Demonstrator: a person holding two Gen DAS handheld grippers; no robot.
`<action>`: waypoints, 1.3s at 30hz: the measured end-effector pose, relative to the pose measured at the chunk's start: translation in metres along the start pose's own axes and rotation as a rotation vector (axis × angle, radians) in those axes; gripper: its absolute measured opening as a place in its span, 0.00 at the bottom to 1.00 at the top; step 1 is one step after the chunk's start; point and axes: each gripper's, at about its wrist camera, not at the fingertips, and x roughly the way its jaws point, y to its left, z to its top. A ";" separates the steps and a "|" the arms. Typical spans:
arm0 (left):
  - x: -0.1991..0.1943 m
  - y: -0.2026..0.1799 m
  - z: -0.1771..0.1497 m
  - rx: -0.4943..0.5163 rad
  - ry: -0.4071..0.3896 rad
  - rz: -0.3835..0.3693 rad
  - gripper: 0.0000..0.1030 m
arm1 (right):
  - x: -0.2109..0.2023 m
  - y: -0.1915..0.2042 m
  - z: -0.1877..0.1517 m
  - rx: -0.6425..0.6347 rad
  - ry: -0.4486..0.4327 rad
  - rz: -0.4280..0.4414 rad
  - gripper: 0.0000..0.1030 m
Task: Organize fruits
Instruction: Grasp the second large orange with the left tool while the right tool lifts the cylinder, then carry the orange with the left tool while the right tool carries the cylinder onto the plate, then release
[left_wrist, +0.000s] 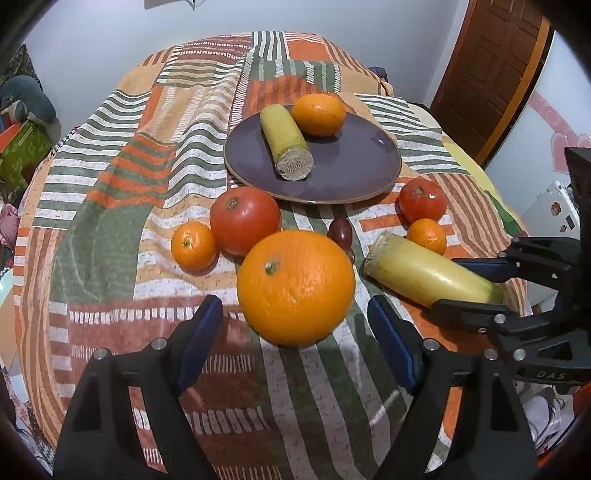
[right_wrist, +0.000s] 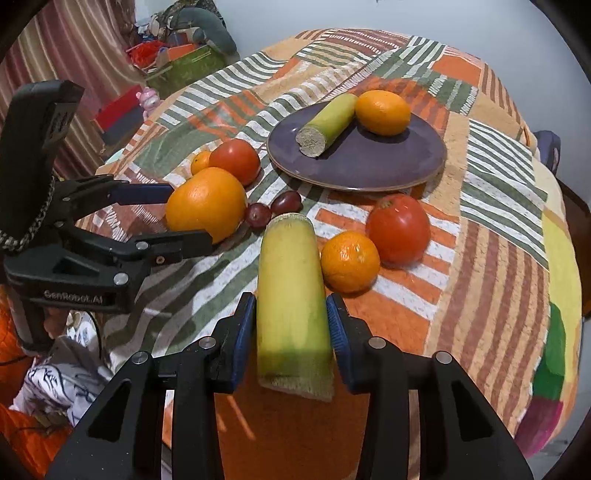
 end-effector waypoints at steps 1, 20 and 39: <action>0.001 0.000 0.001 -0.002 0.001 -0.001 0.78 | 0.004 0.000 0.003 0.000 0.005 0.001 0.36; 0.001 0.010 0.003 -0.036 -0.012 -0.043 0.66 | 0.011 0.008 0.007 -0.018 0.000 -0.001 0.35; -0.044 0.019 0.030 -0.057 -0.124 -0.036 0.66 | -0.041 -0.018 0.031 0.062 -0.203 -0.061 0.35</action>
